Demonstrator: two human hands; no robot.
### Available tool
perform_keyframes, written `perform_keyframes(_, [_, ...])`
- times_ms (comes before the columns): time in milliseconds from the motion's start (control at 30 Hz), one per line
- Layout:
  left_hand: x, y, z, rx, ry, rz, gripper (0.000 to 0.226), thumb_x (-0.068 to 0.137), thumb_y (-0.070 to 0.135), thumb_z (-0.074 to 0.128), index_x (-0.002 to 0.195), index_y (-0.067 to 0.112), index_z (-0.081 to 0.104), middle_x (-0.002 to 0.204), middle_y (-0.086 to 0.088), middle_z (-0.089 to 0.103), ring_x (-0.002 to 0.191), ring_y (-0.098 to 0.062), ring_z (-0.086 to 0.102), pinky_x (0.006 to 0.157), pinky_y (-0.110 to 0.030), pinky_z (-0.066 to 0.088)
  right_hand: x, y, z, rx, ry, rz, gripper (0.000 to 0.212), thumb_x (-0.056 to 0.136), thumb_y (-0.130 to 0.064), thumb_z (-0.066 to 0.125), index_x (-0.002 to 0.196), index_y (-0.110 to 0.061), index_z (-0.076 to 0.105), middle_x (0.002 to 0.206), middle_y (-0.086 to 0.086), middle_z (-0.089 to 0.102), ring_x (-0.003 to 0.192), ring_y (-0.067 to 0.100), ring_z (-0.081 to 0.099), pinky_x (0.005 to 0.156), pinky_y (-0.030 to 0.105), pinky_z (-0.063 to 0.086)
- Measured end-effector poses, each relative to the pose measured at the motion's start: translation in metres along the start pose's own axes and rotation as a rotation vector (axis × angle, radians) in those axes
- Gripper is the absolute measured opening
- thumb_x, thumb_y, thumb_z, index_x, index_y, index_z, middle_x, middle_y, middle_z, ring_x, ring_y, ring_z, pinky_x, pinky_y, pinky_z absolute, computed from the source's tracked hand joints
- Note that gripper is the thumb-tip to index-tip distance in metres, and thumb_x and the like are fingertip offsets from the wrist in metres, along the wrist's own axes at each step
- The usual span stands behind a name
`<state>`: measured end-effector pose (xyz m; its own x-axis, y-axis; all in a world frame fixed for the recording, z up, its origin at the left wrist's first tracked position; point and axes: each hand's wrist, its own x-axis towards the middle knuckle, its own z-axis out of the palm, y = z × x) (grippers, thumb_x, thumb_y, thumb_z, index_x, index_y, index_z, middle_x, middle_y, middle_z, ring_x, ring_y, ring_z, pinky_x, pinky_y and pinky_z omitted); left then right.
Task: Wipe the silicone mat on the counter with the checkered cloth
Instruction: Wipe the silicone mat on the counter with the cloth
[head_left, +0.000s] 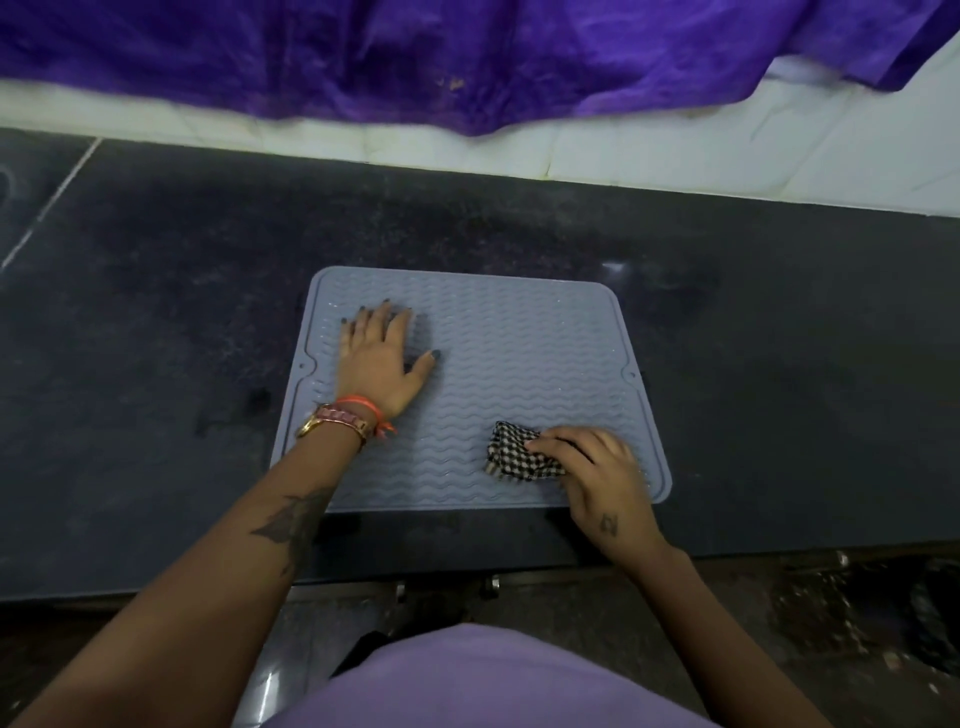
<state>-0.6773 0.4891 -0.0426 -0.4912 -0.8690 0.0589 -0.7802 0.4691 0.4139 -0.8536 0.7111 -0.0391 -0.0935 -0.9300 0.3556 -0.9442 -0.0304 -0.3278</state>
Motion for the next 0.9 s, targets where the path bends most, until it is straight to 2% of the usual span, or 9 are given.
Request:
perform_keyframes(100, [0.012,0.016,0.005,0.007,-0.017,0.040,0.070,0.090,0.051,0.044,0.146,0.015,0.023,0.156,-0.013,0.016,0.144,-0.033,0.008,0.117,-0.044,-0.004,0.016,0.010,-0.002,0.011,0.042,0.035,0.042,0.079,0.000,0.047,0.112,-0.020,0.065,0.112,0.003,0.065,0.103,0.020,0.054,0.089,0.040,0.044])
perform_keyframes(200, [0.021,0.026,0.011,0.029,-0.033,0.045,0.069,0.090,0.052,0.042,0.146,0.015,0.024,0.156,-0.012,0.017,0.144,-0.032,0.008,0.117,-0.044,-0.003,0.032,0.018,0.003,-0.019,-0.016,0.074,0.047,0.076,0.007,0.057,0.114,-0.018,0.065,0.113,0.005,0.065,0.101,0.029,0.059,0.087,0.045,0.044])
perform_keyframes(367, [0.017,0.024,0.027,0.115,-0.006,0.080,0.070,0.088,0.060,0.025,0.145,0.019,0.028,0.156,-0.006,0.021,0.145,-0.027,0.010,0.119,-0.043,-0.002,0.053,0.042,-0.002,0.033,0.039,0.018,0.038,0.083,-0.001,0.048,0.113,-0.014,0.066,0.109,0.008,0.067,0.099,0.029,0.060,0.088,0.039,0.042])
perform_keyframes(533, [0.018,0.025,0.029,0.121,0.024,0.071,0.073,0.084,0.062,0.023,0.143,0.020,0.030,0.154,-0.005,0.025,0.144,-0.026,0.014,0.119,-0.042,-0.001,0.083,0.048,0.001,0.045,-0.175,0.084,0.043,0.081,0.005,0.055,0.119,-0.015,0.060,0.119,0.007,0.061,0.112,0.029,0.052,0.100,0.043,0.035])
perform_keyframes(600, [0.018,0.023,0.030,0.120,0.035,0.074,0.071,0.086,0.061,0.027,0.143,0.020,0.031,0.154,-0.005,0.026,0.144,-0.026,0.014,0.119,-0.043,0.000,0.090,0.055,-0.003,0.092,-0.132,0.047,0.042,0.078,0.007,0.056,0.114,-0.013,0.063,0.113,0.006,0.064,0.107,0.029,0.055,0.097,0.039,0.037])
perform_keyframes(667, [0.017,0.022,0.030,0.109,0.042,0.075,0.072,0.084,0.061,0.026,0.142,0.019,0.033,0.153,-0.006,0.028,0.144,-0.027,0.016,0.119,-0.043,0.001,0.099,0.058,-0.003,0.042,-0.058,0.054,0.041,0.078,0.006,0.056,0.113,-0.013,0.064,0.111,0.005,0.066,0.104,0.030,0.055,0.099,0.044,0.038])
perform_keyframes(767, [0.017,0.023,0.028,0.092,0.039,0.072,0.072,0.083,0.061,0.027,0.142,0.019,0.034,0.153,-0.006,0.029,0.144,-0.028,0.017,0.119,-0.044,0.003,0.108,0.054,0.009,-0.061,-0.116,0.140,0.041,0.084,-0.001,0.054,0.119,-0.021,0.060,0.120,-0.001,0.063,0.112,0.026,0.049,0.106,0.045,0.027])
perform_keyframes(833, [0.018,0.024,0.029,0.090,0.050,0.069,0.072,0.083,0.061,0.028,0.141,0.019,0.036,0.152,-0.005,0.030,0.143,-0.028,0.018,0.119,-0.044,0.004,0.111,0.057,0.011,-0.060,-0.122,0.145,0.041,0.084,-0.004,0.055,0.118,-0.026,0.059,0.118,-0.004,0.064,0.112,0.025,0.049,0.100,0.040,0.026])
perform_keyframes(900, [0.019,0.024,0.029,0.084,0.053,0.059,0.072,0.082,0.061,0.029,0.140,0.020,0.037,0.152,-0.005,0.031,0.143,-0.027,0.019,0.119,-0.043,0.004,0.117,0.063,0.010,-0.053,-0.028,0.161,0.040,0.080,-0.004,0.058,0.113,-0.027,0.062,0.110,-0.004,0.068,0.110,0.027,0.049,0.095,0.038,0.026])
